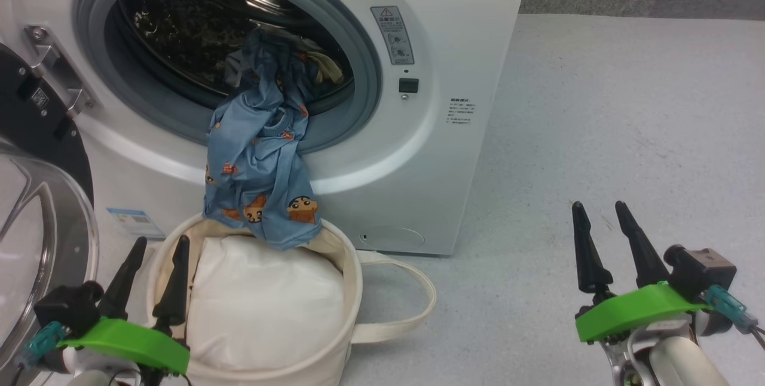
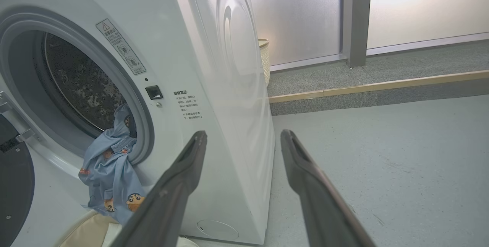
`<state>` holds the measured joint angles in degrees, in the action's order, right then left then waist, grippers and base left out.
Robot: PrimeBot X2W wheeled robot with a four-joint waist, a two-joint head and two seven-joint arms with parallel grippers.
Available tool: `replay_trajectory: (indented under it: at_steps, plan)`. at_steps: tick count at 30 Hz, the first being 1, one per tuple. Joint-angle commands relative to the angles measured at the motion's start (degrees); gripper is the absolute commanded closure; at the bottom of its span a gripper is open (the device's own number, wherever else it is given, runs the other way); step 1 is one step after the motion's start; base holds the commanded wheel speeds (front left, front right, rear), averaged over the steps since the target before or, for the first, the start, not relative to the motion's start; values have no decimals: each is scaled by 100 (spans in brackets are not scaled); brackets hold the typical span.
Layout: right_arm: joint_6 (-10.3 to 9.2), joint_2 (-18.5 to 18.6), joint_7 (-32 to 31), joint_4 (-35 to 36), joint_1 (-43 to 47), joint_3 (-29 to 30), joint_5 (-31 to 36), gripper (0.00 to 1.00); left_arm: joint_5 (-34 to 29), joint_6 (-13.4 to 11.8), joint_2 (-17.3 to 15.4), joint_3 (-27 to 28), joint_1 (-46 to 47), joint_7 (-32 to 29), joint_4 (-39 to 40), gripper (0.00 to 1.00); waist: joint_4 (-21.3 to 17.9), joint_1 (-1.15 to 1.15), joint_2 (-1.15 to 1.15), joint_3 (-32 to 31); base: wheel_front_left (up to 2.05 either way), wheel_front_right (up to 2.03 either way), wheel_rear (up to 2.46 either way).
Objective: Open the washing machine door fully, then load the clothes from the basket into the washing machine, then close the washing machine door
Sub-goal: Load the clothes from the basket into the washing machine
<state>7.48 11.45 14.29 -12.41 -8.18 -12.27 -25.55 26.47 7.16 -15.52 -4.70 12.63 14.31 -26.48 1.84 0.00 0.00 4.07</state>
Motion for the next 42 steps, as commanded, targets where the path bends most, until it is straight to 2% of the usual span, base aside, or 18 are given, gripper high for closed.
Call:
replay_trajectory:
  at_steps: [1,12,22,34,42]
  plan:
    - [1,95,71,175,-56,-118,-35,0,-24,33,-140,257,131,69,159,0,-8,0,0,3,0,0,0]
    - [1,52,71,178,-61,-71,-2,0,-59,33,-108,298,112,69,304,0,-61,0,0,33,0,0,0]
    - [1,39,71,199,-139,-91,42,0,75,33,-63,163,180,69,95,0,-192,0,0,274,0,0,0]
    - [1,20,71,354,-365,-44,220,0,634,33,-13,-702,1017,69,-1355,0,-529,0,0,1041,0,0,0]
    - [1,-40,71,578,-628,28,436,0,1242,33,-118,-1505,2125,69,-2592,0,-742,0,0,1863,0,0,0]
